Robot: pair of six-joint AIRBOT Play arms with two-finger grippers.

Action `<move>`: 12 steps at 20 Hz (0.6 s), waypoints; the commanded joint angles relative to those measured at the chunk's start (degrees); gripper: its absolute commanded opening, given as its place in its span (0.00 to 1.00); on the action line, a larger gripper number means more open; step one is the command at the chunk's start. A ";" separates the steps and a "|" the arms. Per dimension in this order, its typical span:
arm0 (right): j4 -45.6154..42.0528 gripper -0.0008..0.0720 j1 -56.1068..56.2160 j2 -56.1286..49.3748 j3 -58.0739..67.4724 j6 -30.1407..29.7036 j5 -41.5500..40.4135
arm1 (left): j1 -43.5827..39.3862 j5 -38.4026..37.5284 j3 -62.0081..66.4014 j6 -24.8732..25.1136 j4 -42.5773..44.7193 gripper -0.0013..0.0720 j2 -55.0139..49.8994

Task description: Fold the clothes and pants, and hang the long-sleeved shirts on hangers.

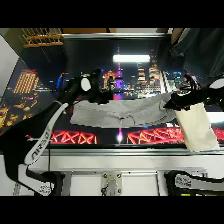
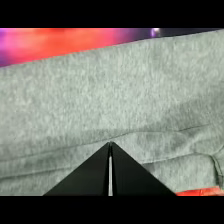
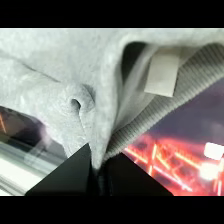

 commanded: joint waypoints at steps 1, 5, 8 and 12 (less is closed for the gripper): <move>-8.63 0.04 5.14 1.36 9.44 8.68 8.90 | -5.29 0.02 8.72 -0.02 -0.26 0.03 -9.90; -10.93 0.04 11.87 1.36 17.90 11.76 11.78 | -9.42 -3.15 17.86 -0.02 -0.09 0.03 -17.99; -10.97 0.04 15.02 1.33 22.93 12.85 12.15 | -10.60 -5.05 21.27 -0.07 -0.09 0.03 -21.42; -10.95 0.04 17.09 1.31 26.25 13.25 12.17 | -10.60 -5.33 20.68 -0.11 -0.22 0.03 -21.88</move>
